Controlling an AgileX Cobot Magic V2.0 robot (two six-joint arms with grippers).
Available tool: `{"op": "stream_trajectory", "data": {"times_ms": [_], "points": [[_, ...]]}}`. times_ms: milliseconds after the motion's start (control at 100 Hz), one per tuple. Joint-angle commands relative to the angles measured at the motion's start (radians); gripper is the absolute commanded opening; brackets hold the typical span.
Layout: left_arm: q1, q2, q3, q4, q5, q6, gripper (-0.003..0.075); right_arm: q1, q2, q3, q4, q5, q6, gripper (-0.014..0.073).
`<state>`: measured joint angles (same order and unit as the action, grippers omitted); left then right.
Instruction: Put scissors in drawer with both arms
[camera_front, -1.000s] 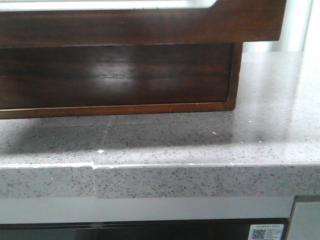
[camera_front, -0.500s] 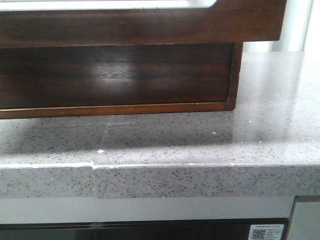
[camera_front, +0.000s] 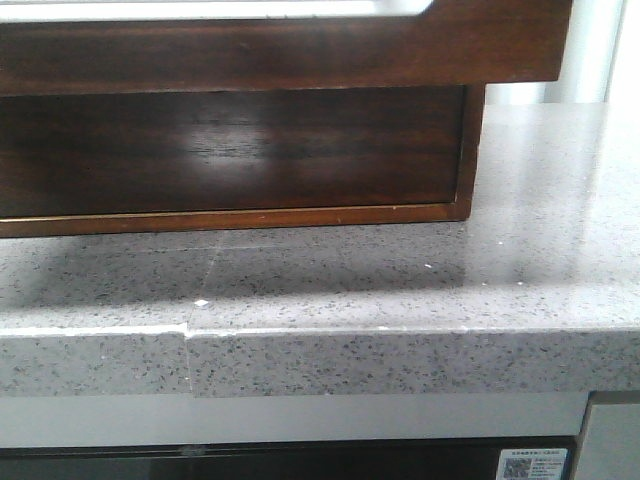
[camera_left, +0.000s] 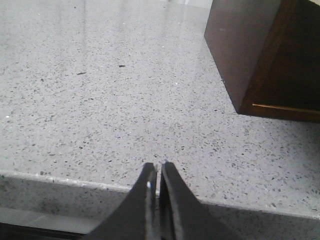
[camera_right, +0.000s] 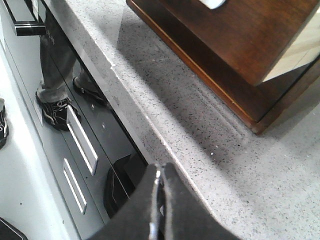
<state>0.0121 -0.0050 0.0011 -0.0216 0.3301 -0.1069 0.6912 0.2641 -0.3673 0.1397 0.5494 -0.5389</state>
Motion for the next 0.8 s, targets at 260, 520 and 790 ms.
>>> {"op": "stream_trajectory", "data": {"times_ms": [260, 520, 790], "points": [[0.001, -0.028, 0.020, 0.000, -0.055, -0.011, -0.0022, -0.082, 0.007, -0.024, 0.006, -0.442, 0.003, -0.0041], [0.001, -0.028, 0.020, 0.000, -0.055, -0.011, -0.0022, -0.311, 0.007, -0.024, 0.002, -0.525, 0.225, -0.0041], [0.001, -0.028, 0.020, 0.000, -0.055, -0.011, -0.0022, -0.499, -0.061, -0.005, -0.041, -0.513, 0.365, -0.0041]]}}
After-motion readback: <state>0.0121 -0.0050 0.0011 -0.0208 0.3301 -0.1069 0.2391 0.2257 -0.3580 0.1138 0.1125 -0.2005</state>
